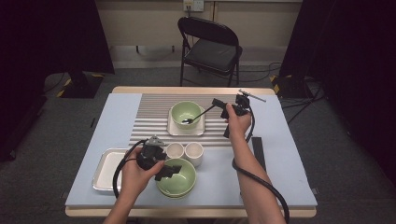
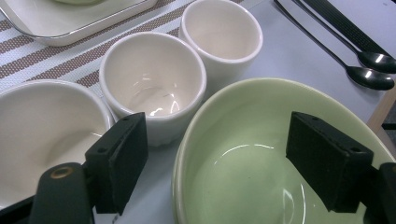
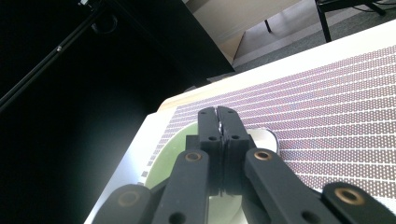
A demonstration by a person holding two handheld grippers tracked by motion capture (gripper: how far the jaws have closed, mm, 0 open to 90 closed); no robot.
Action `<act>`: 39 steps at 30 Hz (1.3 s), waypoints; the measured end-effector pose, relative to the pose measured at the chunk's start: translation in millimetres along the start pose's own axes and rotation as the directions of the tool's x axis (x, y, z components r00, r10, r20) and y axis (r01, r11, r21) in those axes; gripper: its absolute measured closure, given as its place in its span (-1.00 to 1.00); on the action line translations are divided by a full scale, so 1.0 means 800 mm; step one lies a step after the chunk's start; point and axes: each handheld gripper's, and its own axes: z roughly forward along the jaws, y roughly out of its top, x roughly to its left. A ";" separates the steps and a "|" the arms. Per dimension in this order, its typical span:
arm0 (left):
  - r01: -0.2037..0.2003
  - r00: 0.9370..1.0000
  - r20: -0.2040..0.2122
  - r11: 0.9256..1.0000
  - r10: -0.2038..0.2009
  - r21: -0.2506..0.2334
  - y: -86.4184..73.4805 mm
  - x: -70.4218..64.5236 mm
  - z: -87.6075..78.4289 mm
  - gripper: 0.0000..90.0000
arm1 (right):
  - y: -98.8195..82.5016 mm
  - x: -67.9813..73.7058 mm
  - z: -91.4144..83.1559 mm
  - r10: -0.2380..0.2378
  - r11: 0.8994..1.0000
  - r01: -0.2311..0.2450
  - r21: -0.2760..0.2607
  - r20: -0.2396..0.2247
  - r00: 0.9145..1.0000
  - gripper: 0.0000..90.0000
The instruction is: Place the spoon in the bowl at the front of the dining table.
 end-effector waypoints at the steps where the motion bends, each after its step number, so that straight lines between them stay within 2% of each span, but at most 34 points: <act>1: -0.002 1.000 -0.002 1.000 0.002 -0.002 0.000 0.000 0.000 -0.54 | 0.000 0.000 0.000 0.000 1.000 0.000 0.002 0.001 1.000 1.00; 39: -0.005 1.000 -0.003 1.000 0.005 0.005 0.000 0.001 -0.001 -0.54 | -0.012 -0.003 0.013 -0.001 1.000 0.000 0.021 0.025 1.000 0.99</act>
